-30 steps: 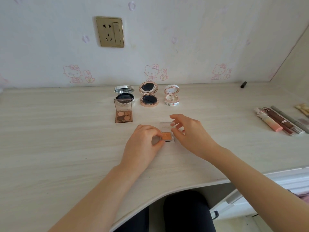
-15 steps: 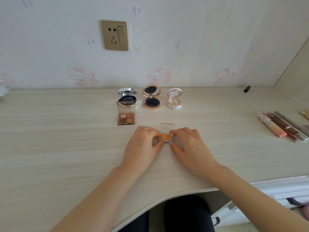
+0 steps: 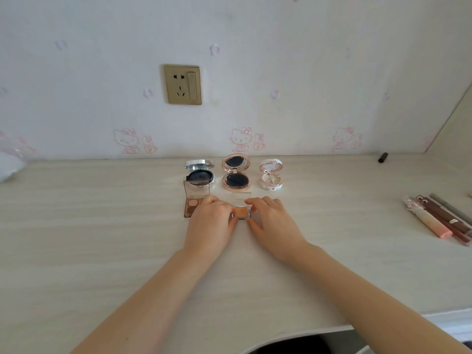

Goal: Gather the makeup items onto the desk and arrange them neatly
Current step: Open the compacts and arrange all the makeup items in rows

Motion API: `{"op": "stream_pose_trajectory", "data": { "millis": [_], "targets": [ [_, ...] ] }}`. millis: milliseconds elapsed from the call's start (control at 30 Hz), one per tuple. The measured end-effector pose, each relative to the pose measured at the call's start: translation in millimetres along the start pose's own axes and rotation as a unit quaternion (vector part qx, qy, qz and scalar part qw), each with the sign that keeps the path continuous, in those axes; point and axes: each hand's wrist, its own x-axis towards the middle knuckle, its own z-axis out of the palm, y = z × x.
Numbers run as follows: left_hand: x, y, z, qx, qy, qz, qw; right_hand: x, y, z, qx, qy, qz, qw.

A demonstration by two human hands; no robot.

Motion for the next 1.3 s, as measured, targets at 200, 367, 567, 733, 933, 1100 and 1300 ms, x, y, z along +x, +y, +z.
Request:
{"op": "stream_pose_trajectory", "data": {
  "millis": [200,367,567,733,933,1100,1300],
  "targets": [
    [10,-2,3,0.003,0.002,-0.017,1.0,14,2,5,0.003,0.001,0.014,1.0],
    [13,0,6,0.024,0.007,-0.038,0.999,20,4,7,0.015,-0.001,0.019,1.0],
    [14,-1,7,0.016,0.008,-0.037,0.999,21,5,8,0.024,0.007,0.019,1.0],
    [12,-3,8,0.009,0.016,-0.031,0.999,18,5,9,0.025,0.011,0.017,0.999],
    [7,-1,6,0.014,0.039,-0.017,0.999,12,8,3,0.033,-0.008,0.017,0.999],
    [-4,15,4,-0.008,0.048,0.016,0.999,-11,23,-13,0.031,-0.02,0.036,0.999],
    [-9,63,20,-0.056,0.028,0.056,0.996,-53,61,-47,-0.011,0.005,0.059,0.998]
  ]
}}
